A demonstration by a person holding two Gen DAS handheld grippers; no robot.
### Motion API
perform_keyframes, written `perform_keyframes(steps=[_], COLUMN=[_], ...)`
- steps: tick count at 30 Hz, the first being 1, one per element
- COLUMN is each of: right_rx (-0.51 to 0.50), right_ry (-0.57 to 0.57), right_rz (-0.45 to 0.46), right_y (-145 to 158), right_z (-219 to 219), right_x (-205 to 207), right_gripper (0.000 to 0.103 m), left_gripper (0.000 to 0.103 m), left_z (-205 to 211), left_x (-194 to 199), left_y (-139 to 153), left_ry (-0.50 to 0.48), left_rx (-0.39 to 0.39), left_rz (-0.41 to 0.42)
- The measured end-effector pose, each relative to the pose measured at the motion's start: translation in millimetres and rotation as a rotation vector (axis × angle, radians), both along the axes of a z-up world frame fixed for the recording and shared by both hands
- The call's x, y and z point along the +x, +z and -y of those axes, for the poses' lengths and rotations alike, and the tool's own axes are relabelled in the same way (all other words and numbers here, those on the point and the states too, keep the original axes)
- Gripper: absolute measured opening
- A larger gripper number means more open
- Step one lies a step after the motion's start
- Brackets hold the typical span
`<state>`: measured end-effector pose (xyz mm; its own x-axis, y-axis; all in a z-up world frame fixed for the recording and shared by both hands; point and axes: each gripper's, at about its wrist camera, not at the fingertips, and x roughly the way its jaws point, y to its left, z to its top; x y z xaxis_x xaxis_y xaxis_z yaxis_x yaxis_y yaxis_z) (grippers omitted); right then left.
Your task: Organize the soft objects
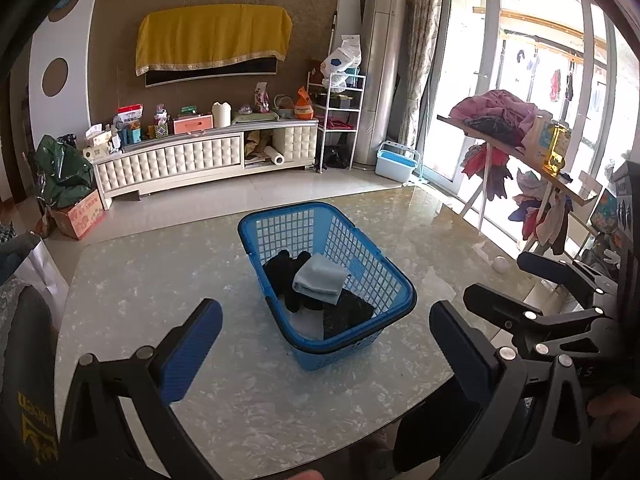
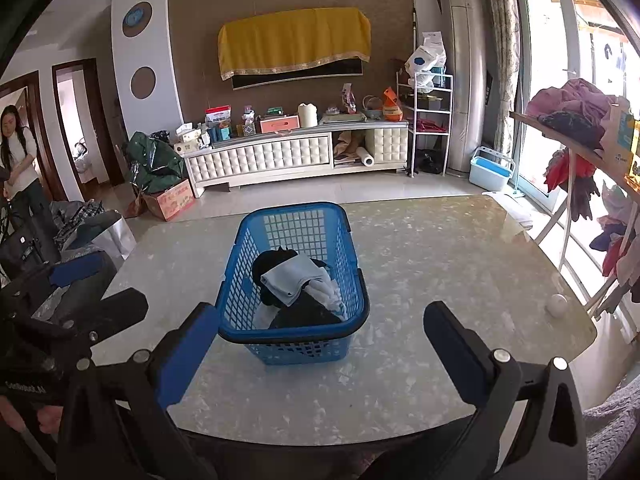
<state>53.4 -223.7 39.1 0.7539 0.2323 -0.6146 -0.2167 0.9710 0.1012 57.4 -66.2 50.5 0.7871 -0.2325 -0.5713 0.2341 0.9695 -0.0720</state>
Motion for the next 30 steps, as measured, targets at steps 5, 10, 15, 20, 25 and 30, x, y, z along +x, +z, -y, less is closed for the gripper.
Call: perform_keyframes(steps=[5,10,15,20,25,30], right_rx=[0.002,0.002,0.001,0.001,0.001,0.003], right_ry=[0.0,0.002,0.005,0.005,0.005,0.009], right_rz=[-0.004,-0.009,-0.011,-0.011,-0.013,-0.013], right_y=[-0.4,-0.6,0.5,1.4,1.8,2.4], right_z=[0.3,-0.1,-2.0,-2.6,-2.4,-2.2], right_x=[-0.6,-2.3,-5.1,-5.8,-5.6,-6.7], right_gripper=[0.103,0.103,0.103,0.103,0.103,0.103], left_gripper=[0.103,0.103,0.103,0.103,0.103,0.103], left_z=[-0.9,0.0,1.1,2.2,2.0,1.9], left_x=[-1.1,-0.6,-0.6,-2.2,-2.8,-2.9], left_y=[1.5,1.5,1.8,2.1,2.2,2.2], left_ry=[0.012,0.013,0.004,-0.004,-0.001,-0.002], left_rx=[-0.003,-0.001,-0.003,-0.005,-0.002,-0.003], left_rz=[0.0,-0.005,-0.008,-0.007,-0.006,-0.007])
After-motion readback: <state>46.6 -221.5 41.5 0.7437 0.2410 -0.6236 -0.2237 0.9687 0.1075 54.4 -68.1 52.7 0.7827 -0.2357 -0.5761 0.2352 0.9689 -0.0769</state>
